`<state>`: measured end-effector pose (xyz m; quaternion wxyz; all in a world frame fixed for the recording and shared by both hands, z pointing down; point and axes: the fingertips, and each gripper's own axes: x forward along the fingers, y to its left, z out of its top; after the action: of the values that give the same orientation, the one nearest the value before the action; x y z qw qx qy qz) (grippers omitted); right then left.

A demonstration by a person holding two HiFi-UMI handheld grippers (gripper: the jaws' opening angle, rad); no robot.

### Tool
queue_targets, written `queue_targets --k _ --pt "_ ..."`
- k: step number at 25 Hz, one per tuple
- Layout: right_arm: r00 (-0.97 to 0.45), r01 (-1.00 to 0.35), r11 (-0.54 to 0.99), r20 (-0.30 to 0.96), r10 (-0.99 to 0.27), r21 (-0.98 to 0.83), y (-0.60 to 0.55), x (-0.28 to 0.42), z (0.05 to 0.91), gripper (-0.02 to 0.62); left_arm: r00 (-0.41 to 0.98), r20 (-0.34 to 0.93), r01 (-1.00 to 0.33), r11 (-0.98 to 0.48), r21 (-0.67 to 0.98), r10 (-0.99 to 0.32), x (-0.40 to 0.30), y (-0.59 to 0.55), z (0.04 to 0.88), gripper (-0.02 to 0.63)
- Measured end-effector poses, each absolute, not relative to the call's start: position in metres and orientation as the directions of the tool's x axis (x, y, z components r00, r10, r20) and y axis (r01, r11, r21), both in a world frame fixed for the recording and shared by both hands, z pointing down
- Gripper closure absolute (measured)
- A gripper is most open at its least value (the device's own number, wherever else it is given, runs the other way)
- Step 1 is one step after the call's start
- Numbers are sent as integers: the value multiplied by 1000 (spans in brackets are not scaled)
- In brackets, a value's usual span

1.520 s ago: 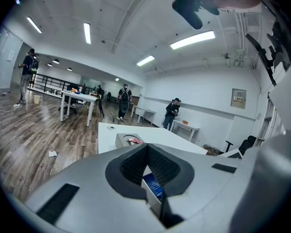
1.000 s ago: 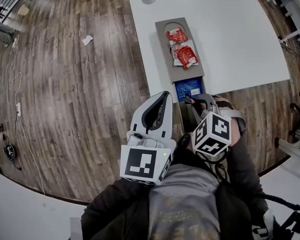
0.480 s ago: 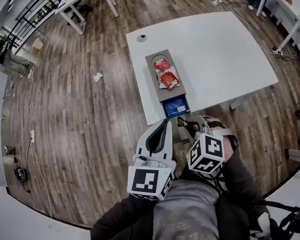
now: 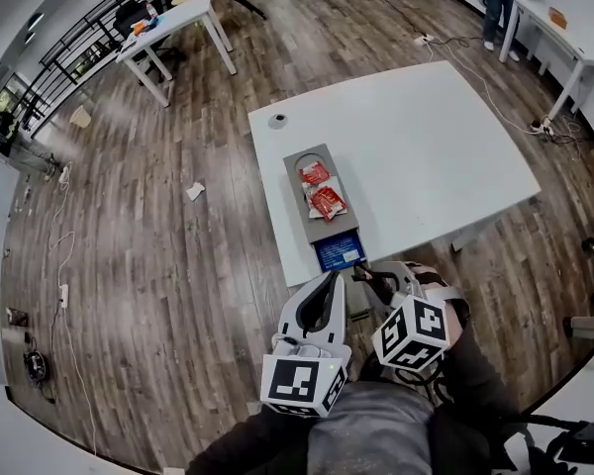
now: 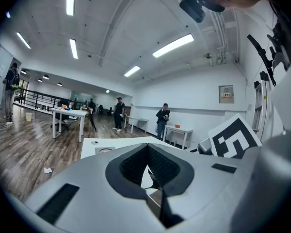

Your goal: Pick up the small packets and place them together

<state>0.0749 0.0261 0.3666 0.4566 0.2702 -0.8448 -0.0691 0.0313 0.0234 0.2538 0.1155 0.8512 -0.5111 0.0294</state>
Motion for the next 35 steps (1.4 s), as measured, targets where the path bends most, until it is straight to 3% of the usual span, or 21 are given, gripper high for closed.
queue_targets --k 12,22,35 --pt "-399 -495 770 681 -614 403 -127 40 332 551 465 186 -881 -431 194 -866 -32 -86 263 606" --pt "-318 -501 784 764 -561 367 -202 12 375 549 428 291 -895 -356 270 -856 -87 -135 310 604" --pt "-340 -465 852 840 -424 242 -201 2 407 505 435 325 -888 -338 312 -840 -94 -150 329 604"
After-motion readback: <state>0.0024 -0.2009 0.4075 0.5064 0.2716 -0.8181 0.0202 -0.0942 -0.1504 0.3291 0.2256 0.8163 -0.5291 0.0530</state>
